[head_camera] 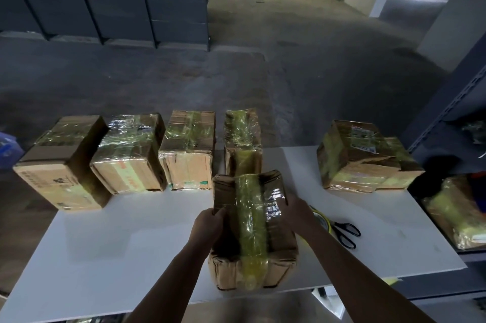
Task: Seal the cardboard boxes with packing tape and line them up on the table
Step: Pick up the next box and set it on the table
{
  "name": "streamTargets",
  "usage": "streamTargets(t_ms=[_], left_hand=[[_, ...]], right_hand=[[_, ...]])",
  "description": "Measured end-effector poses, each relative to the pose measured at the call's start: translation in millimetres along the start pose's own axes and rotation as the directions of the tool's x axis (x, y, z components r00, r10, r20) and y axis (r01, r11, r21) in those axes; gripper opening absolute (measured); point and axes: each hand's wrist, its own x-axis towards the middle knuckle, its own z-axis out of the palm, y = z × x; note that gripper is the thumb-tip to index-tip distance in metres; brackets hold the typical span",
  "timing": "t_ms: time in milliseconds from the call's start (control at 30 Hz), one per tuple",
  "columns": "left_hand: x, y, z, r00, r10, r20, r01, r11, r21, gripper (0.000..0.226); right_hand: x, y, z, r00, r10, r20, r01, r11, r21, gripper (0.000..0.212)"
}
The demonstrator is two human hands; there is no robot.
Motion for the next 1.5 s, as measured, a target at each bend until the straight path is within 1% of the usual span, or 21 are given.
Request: streamTargets(t_ms=[100,167,233,333,400,467,533,600,633,667,733,800,833,900,933,1000,1067,1167,1233,1367,1500], left_hand=[[1.1,3.6,3.5,1.0,-0.011,-0.001,0.011,0.999,-0.031,0.029],[2.1,6.4,4.3,0.999,-0.035,0.002,0.035,0.996,-0.08,0.028],[1.9,8.1,2.8,0.996,-0.075,0.038,0.082,0.973,-0.214,0.028],[2.6,4.8,1.6,0.978,-0.148,0.15,0.199,0.884,-0.423,0.028],[3.8,0.5,5.0,0.969,-0.163,0.183,0.229,0.868,-0.44,0.029],[5.1,3.5,9.5,0.99,-0.098,0.104,0.126,0.944,-0.305,0.025],[5.5,7.4,12.9,0.993,0.05,-0.106,-0.055,0.998,-0.044,0.029],[1.1,12.0,13.4,0.924,0.279,-0.263,-0.21,0.942,0.262,0.037],[-0.5,12.7,14.5,0.885,0.384,-0.262,-0.271,0.885,0.379,0.035],[-1.5,14.1,16.7,0.87,0.438,-0.226,-0.314,0.847,0.429,0.031],[-5.1,21.1,20.6,0.905,0.4,-0.145,-0.311,0.855,0.416,0.029],[-10.5,32.8,18.1,0.949,0.31,-0.065,-0.256,0.872,0.416,0.048],[-11.1,37.7,15.5,0.965,0.261,-0.013,-0.234,0.883,0.407,0.058],[-14.4,45.2,8.9,0.979,0.146,0.144,-0.189,0.912,0.363,0.079],[-16.8,47.4,5.6,0.972,0.092,0.218,-0.167,0.918,0.359,0.09],[-14.0,45.7,-1.1,0.954,0.02,0.3,-0.127,0.931,0.341,0.099],[-8.9,43.1,-8.8,0.951,0.026,0.307,-0.121,0.948,0.296,0.085],[-8.7,39.5,-16.4,0.96,0.071,0.27,-0.165,0.926,0.341,0.057],[-11.1,35.9,-17.2,0.952,0.099,0.288,-0.199,0.918,0.342,0.044],[-10.7,26.0,-21.1,0.95,0.053,0.308,-0.077,0.995,0.067,0.035],[-6.9,15.2,-24.9,0.967,-0.006,0.255,0.003,1.0,0.013,0.035]], right_hand=[[-2.5,-1.5,-5.9,0.999,-0.033,-0.017,0.032,0.998,-0.045,0.03],[-2.7,-4.4,-11.1,0.999,-0.03,-0.036,0.028,0.997,-0.069,0.035],[-5.4,-11.0,-18.7,0.996,-0.055,-0.077,0.043,0.988,-0.147,0.042],[-12.0,-23.9,-32.2,0.979,-0.123,-0.162,0.081,0.967,-0.241,0.042],[-14.4,-30.3,-37.9,0.974,-0.155,-0.164,0.11,0.961,-0.255,0.039],[-13.1,-33.0,-38.4,0.979,-0.147,-0.142,0.107,0.961,-0.254,0.038],[-10.5,-32.4,-36.2,0.982,-0.141,-0.124,0.11,0.966,-0.232,0.042],[-8.7,-30.5,-32.0,0.981,-0.145,-0.127,0.118,0.973,-0.198,0.047],[-8.3,-29.5,-30.8,0.981,-0.153,-0.123,0.133,0.979,-0.152,0.046],[-8.1,-29.4,-30.6,0.981,-0.159,-0.109,0.15,0.985,-0.085,0.044],[-9.6,-27.8,-29.1,0.979,-0.195,-0.049,0.197,0.98,0.018,0.035],[-12.0,-25.4,-24.8,0.971,-0.239,-0.02,0.239,0.969,0.061,0.029],[-10.3,-20.8,-20.6,0.971,-0.238,-0.022,0.239,0.969,0.067,0.032],[-13.6,-16.3,-21.2,0.995,-0.092,0.025,0.09,0.994,0.069,0.053],[-14.2,-10.9,-21.6,0.996,0.009,0.085,-0.016,0.996,0.082,0.064],[-12.7,1.4,-21.1,0.968,0.122,0.218,-0.156,0.977,0.144,0.074],[-12.4,13.4,-18.4,0.953,0.159,0.257,-0.211,0.959,0.19,0.069],[-9.5,21.4,-12.6,0.969,0.149,0.198,-0.197,0.948,0.251,0.046],[-8.9,20.7,-12.0,0.979,0.135,0.156,-0.174,0.947,0.27,0.042],[-8.5,17.8,-10.9,0.988,0.107,0.113,-0.134,0.955,0.264,0.05],[-11.4,3.1,-9.0,0.99,0.101,0.1,-0.118,0.978,0.172,0.063]])
